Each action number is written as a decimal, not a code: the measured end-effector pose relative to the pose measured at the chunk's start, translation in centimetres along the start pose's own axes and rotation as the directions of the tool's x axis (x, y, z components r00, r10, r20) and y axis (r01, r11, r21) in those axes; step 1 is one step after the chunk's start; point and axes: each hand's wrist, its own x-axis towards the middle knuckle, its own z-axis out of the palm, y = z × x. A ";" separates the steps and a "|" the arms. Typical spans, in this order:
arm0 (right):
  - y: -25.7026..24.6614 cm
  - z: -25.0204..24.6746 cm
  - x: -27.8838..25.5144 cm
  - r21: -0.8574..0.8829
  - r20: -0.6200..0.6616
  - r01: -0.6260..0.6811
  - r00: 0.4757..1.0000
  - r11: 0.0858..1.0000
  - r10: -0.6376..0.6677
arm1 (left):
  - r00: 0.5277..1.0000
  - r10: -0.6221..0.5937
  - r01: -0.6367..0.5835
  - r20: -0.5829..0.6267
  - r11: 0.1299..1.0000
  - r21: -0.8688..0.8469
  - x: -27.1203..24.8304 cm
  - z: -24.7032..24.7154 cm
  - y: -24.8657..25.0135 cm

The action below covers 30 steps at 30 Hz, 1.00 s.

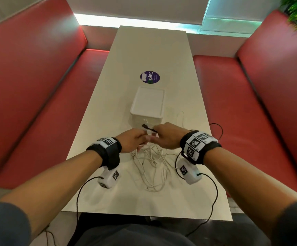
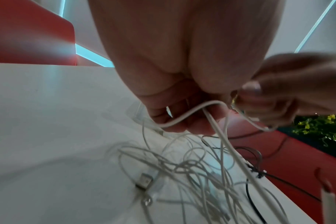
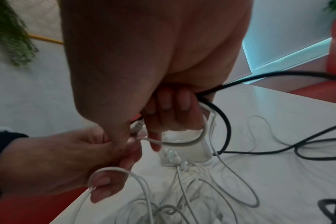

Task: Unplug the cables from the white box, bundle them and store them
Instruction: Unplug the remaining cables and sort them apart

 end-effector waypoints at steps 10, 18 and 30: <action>3.0 -6.6 -1.2 0.593 -0.396 -0.055 0.849 0.803 0.350 | 0.987 -0.117 0.094 0.108 0.976 0.195 -1.0 0.9 -2.7; -1.0 0.4 0.7 0.287 -0.041 -0.148 0.985 0.946 0.166 | 0.999 -0.024 0.024 0.037 0.999 0.025 -0.1 1.0 0.5; 0.2 -0.9 0.4 0.196 -0.085 -0.024 0.996 0.980 0.041 | 0.998 -0.022 0.022 -0.055 1.000 0.003 -0.3 0.8 -1.2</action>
